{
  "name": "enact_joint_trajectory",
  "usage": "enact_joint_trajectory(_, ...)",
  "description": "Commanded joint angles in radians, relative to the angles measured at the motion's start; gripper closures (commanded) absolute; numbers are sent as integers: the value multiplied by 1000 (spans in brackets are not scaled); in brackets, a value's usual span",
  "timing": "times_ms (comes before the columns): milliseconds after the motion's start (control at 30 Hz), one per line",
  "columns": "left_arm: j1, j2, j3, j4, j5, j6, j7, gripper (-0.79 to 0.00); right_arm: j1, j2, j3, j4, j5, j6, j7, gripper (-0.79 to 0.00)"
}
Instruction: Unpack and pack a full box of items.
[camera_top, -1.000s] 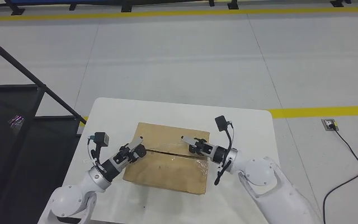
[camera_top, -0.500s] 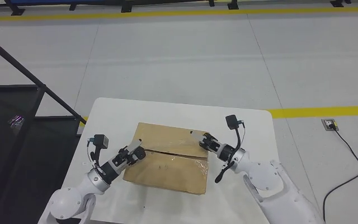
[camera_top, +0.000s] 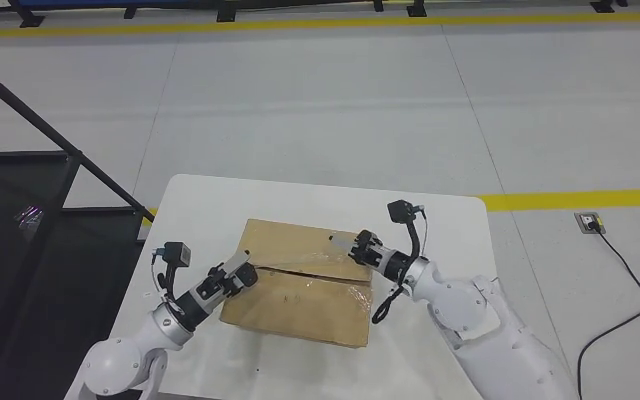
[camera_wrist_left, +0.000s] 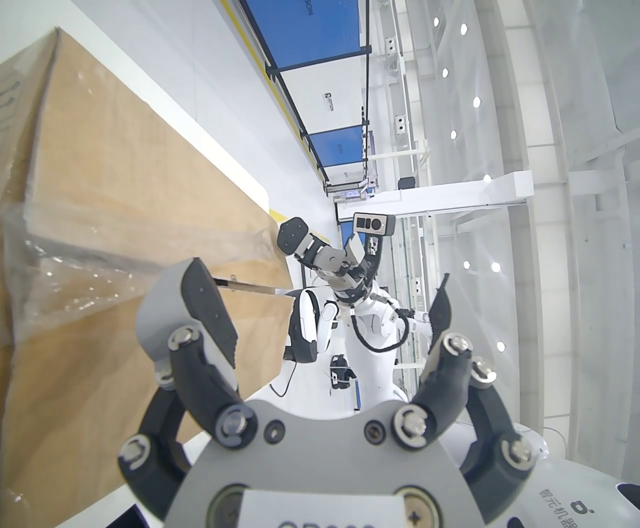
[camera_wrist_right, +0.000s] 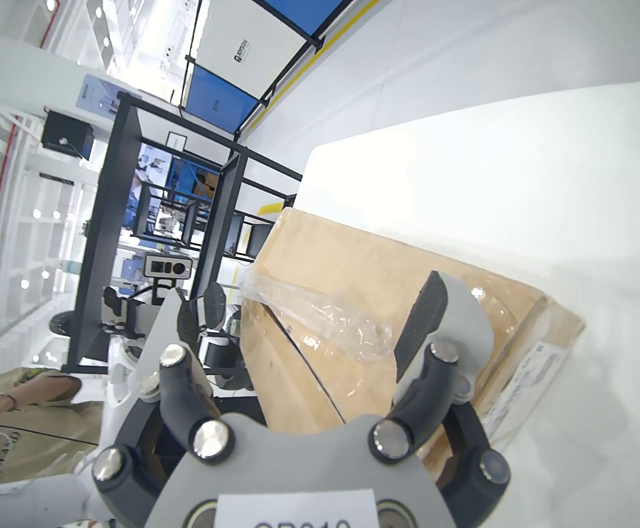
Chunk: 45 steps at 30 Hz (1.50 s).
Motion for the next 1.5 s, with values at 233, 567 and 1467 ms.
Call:
enact_joint_trajectory(233,24,5,-33,-20,-28,-5,-6,-785,75,-14,-37,108,-25,-70,33,-785)
enact_joint_trajectory(567,40,8,-58,-18,-52,-12,-1,-785,94,-13,-30,141,58,-157,188,-785)
enact_joint_trajectory(1467,3,10,-68,-5,-121,47,82,-785,32,1,10,102,170,-340,252,-785)
